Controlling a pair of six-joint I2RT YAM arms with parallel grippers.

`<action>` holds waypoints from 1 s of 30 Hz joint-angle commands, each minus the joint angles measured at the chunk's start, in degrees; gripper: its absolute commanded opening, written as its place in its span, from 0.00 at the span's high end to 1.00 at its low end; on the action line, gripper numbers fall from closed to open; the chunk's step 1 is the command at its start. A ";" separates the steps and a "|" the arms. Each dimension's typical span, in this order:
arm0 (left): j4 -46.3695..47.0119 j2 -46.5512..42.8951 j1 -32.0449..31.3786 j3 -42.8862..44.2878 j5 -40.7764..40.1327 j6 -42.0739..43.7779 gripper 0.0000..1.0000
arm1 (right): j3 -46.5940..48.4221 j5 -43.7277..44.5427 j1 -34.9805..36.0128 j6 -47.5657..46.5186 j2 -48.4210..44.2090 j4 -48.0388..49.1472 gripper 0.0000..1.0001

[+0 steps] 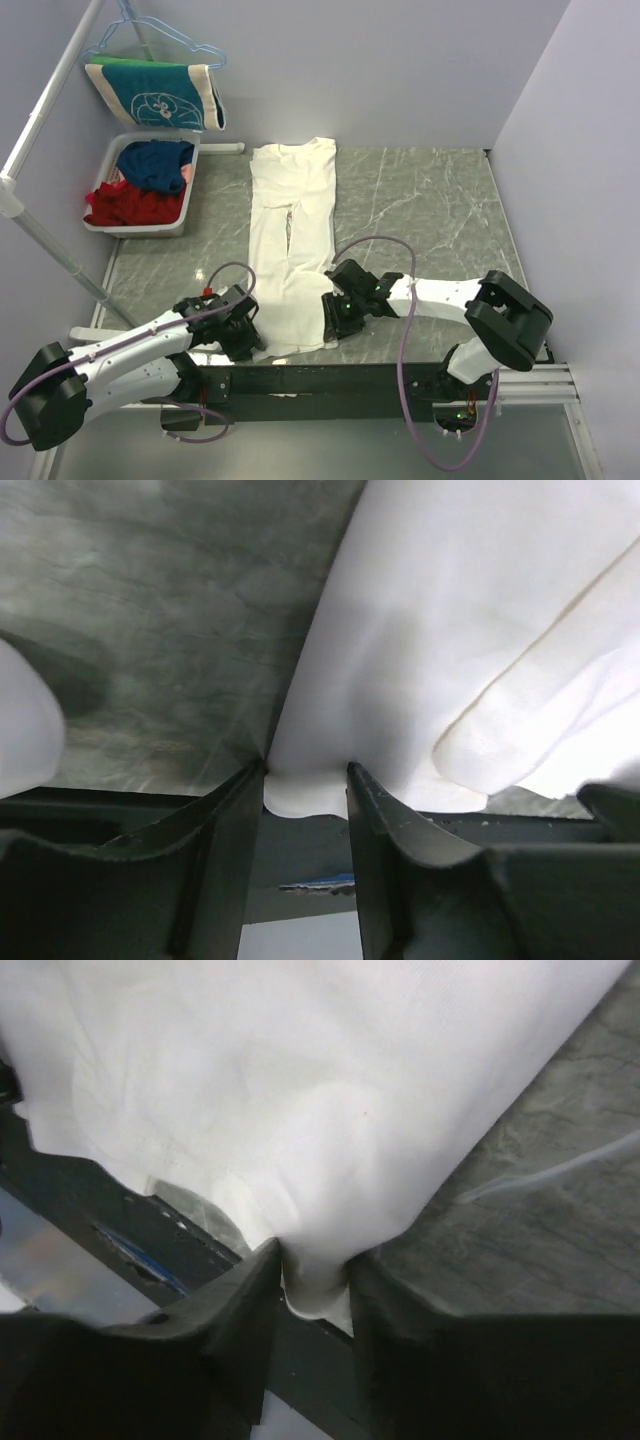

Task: Fold and stack the t-shirts
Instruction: Fold the tshirt

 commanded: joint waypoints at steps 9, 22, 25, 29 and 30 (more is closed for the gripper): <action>-4.27 -2.59 -0.37 -4.01 0.21 -0.21 0.99 | -1.77 4.50 2.25 0.30 -0.19 -5.67 1.00; -11.40 -1.55 -0.55 3.63 -4.97 -2.06 0.99 | -6.17 7.32 2.16 2.14 -8.01 -10.07 1.00; -10.70 -1.63 -0.72 4.59 -4.80 -1.71 0.99 | -6.70 6.26 2.16 2.50 -8.98 -8.93 1.00; -8.50 -1.90 -2.30 6.26 -3.92 -2.58 0.99 | -5.91 5.82 2.16 2.06 -10.04 -8.22 1.00; -8.76 -1.72 -3.52 6.79 -4.18 -3.28 0.99 | -5.13 5.74 2.16 1.88 -10.30 -8.22 1.00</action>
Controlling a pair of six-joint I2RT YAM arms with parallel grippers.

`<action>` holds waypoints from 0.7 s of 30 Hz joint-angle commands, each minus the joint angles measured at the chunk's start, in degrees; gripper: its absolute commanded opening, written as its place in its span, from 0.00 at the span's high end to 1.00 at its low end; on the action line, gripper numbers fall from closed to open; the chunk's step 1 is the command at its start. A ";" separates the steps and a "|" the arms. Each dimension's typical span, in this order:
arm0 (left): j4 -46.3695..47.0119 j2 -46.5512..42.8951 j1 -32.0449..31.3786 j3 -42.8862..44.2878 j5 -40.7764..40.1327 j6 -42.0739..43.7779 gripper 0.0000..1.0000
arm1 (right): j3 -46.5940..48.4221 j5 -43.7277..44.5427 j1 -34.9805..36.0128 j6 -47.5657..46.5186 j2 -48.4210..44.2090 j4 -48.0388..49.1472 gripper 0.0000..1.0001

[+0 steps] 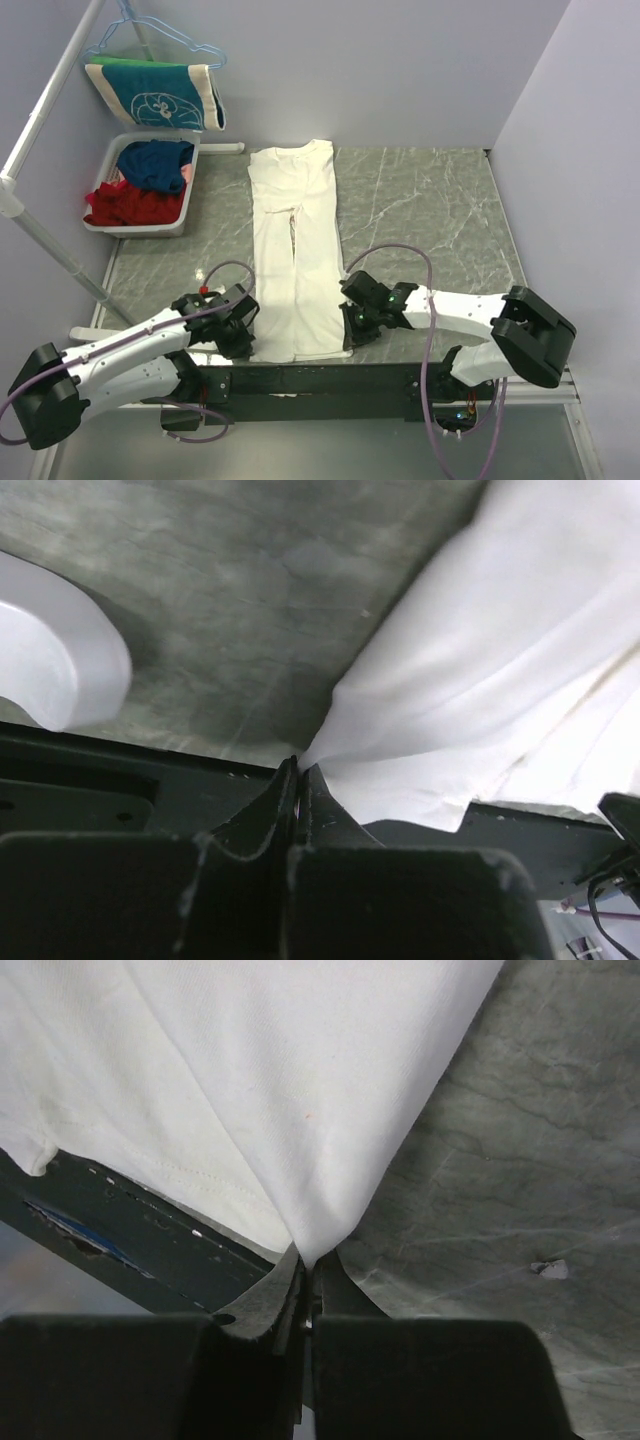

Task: Fold and stack the t-shirts
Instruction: Fold the tshirt

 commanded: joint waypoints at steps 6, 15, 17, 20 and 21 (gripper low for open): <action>-5.15 2.11 -11.18 9.98 -7.02 -9.19 0.99 | 3.44 0.55 0.32 -1.79 -4.80 -3.38 1.00; -15.25 9.93 -26.40 19.12 -17.39 -25.54 0.99 | 4.76 3.36 0.41 -3.29 -13.84 -9.17 1.00; -17.10 11.69 -27.29 20.89 -19.67 -27.39 0.99 | 5.37 4.42 0.50 -3.64 -15.52 -10.23 1.00; -16.76 12.31 -27.38 22.57 -21.35 -28.36 0.99 | 6.60 6.18 0.50 -3.99 -16.85 -11.55 1.00; -16.15 12.22 -27.38 22.65 -21.79 -28.45 0.99 | 6.69 6.35 0.50 -4.08 -16.76 -11.64 1.00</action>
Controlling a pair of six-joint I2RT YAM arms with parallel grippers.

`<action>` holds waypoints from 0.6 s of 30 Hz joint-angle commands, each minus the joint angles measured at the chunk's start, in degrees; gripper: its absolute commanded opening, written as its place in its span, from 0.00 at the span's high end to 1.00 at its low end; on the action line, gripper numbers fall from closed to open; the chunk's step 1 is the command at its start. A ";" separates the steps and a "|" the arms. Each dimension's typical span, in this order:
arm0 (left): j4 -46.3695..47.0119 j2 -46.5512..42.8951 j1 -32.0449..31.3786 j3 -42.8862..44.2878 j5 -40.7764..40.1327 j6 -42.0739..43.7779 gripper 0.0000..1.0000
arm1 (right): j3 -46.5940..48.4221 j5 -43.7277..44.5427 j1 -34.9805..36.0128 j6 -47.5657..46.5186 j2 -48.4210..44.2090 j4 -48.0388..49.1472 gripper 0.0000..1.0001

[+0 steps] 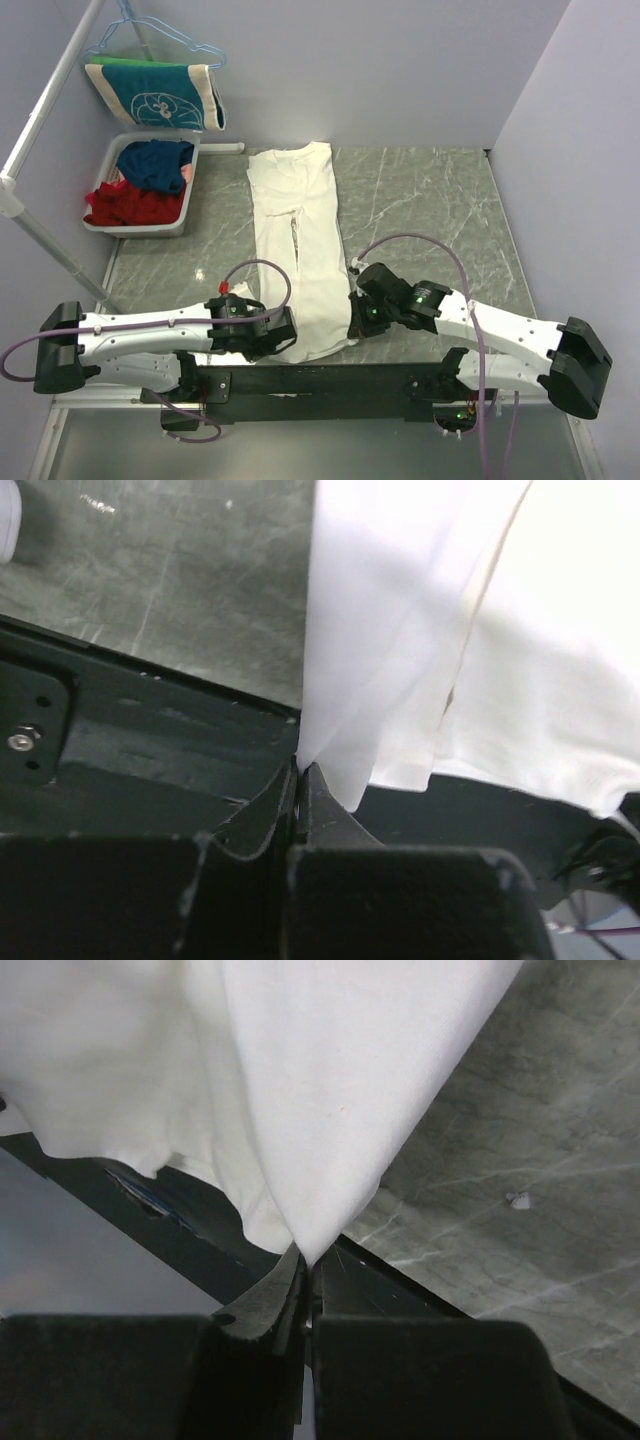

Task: Fold and stack the t-shirts
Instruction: Fold the tshirt

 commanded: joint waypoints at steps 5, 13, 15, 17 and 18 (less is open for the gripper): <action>-2.30 -0.96 0.16 2.92 -7.29 -5.57 0.99 | 3.28 2.53 0.39 -0.78 -0.14 -0.92 1.00; -1.08 -2.37 2.44 2.65 -12.73 -4.97 0.99 | 5.39 4.02 0.48 -1.30 1.61 0.13 1.00; -0.72 -1.49 3.93 3.70 -13.88 -2.95 0.99 | 6.62 4.64 0.39 -1.65 2.40 -0.22 1.00; -0.37 -0.18 5.42 4.85 -15.63 -1.37 0.99 | 8.02 5.07 0.39 -1.92 2.93 -0.13 1.00; -0.37 0.35 6.13 6.16 -15.99 0.30 0.99 | 8.55 5.60 0.30 -2.01 3.37 -0.31 1.00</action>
